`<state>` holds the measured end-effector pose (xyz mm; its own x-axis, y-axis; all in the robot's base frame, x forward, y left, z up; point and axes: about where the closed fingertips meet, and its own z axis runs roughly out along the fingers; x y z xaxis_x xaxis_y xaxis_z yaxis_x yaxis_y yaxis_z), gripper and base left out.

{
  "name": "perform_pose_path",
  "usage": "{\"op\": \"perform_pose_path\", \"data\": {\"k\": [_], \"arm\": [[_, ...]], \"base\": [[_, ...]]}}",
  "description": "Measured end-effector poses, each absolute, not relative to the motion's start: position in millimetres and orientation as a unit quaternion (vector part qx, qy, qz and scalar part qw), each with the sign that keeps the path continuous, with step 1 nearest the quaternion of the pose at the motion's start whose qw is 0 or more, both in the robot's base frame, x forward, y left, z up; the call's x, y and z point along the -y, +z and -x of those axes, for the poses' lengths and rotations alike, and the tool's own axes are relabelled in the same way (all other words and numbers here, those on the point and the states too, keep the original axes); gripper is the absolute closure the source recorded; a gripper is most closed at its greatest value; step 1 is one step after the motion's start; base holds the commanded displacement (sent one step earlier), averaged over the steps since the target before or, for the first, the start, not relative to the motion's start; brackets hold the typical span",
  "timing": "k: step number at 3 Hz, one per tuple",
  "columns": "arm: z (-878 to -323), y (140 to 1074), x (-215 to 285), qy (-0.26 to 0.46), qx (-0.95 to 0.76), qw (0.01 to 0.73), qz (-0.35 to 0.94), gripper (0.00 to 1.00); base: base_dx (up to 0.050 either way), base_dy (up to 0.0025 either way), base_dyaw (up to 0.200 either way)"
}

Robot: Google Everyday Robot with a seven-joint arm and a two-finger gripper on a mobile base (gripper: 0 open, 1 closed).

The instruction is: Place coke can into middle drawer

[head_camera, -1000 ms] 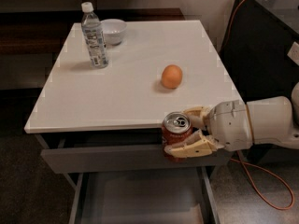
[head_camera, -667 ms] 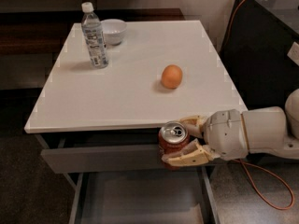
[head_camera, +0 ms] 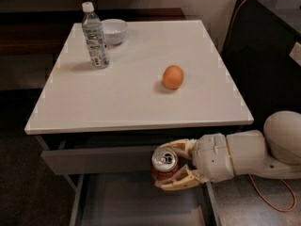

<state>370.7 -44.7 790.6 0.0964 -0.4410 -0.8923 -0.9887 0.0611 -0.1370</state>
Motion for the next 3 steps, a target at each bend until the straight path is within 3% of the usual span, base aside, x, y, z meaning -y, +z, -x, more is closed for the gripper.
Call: {"op": "perform_pose_path", "data": {"k": [3], "arm": [[-356.6, 700.2, 32.6, 0.321, -0.584, 0.441, 0.601, 1.0]], "base": [[0.0, 0.0, 0.0]]}}
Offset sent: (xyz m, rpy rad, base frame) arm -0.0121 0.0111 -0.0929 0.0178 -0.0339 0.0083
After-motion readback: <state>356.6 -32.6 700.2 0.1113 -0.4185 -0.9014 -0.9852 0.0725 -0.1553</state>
